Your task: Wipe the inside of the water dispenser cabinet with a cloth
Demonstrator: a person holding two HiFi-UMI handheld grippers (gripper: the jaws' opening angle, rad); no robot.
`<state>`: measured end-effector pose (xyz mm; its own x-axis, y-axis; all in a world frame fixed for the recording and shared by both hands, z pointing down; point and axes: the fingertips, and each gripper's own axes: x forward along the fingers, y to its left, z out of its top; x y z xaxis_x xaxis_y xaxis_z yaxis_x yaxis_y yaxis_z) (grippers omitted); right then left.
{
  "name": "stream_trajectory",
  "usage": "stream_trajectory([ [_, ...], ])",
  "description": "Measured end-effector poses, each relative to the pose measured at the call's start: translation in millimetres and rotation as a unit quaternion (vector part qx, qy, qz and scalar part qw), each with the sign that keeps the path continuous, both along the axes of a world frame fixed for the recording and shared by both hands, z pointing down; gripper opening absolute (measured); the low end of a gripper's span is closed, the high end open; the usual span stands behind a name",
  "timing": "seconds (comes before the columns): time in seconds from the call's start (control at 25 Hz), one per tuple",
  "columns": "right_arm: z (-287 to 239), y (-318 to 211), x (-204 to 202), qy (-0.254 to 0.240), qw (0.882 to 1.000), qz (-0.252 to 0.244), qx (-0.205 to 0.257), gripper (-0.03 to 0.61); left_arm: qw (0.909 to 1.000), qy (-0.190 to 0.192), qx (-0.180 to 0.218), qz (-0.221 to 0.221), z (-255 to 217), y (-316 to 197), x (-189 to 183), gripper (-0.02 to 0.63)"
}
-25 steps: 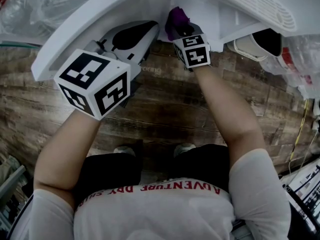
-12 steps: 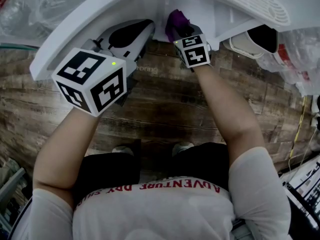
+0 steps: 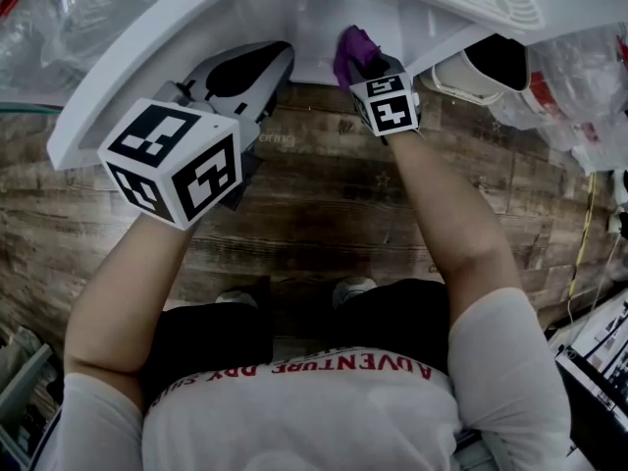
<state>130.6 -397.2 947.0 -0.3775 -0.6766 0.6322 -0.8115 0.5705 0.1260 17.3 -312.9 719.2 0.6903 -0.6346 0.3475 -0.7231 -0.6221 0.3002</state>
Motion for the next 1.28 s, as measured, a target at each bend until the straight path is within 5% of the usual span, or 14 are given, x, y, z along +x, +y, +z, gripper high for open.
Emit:
stream_trajectory([
  [0.6, -2.2, 12.9, 87.4, 0.033, 0.996, 0.084, -0.011, 0.064, 0.9998, -0.004, 0.013, 0.015, -8.2, 8.1, 16.7, 0.028],
  [1.28, -78.6, 9.0, 94.5, -0.021, 0.994, 0.094, 0.051, 0.063, 0.9994, -0.016, 0.020, 0.023, -13.5, 21.0, 17.9, 0.028],
])
